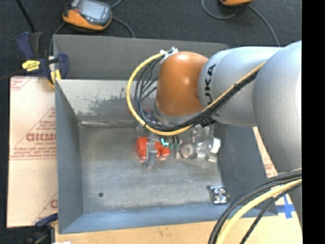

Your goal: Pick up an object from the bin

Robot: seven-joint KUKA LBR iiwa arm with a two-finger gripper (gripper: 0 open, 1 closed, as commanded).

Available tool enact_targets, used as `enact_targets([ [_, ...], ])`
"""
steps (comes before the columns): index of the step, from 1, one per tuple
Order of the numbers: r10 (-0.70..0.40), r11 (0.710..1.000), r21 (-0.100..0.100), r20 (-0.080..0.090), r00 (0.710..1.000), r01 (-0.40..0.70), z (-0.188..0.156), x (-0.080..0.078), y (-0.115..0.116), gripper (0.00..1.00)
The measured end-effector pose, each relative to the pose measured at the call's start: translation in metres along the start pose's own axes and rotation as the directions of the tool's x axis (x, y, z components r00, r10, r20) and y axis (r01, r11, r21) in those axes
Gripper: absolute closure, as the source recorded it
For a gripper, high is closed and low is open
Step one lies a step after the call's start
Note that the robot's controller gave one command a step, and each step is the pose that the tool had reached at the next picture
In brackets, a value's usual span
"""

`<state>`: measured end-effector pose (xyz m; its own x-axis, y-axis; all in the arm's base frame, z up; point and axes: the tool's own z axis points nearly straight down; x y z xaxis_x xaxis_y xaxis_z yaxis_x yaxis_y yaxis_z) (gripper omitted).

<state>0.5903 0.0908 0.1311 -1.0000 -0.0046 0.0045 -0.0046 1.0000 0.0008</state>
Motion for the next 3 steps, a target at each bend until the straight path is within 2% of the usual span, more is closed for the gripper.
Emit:
enact_targets([
  [1, -0.292, 0.956, 0.003, 0.007, 0.956, 0.292, 0.062, -0.044, -0.05, 0.0],
  [2, -0.29, 0.957, 0.002, 0.012, 0.957, 0.29, 0.059, -0.045, -0.048, 1.0],
  [3, -0.308, 0.951, 0.006, 0.017, 0.951, 0.308, -0.084, -0.031, -0.029, 1.0],
])
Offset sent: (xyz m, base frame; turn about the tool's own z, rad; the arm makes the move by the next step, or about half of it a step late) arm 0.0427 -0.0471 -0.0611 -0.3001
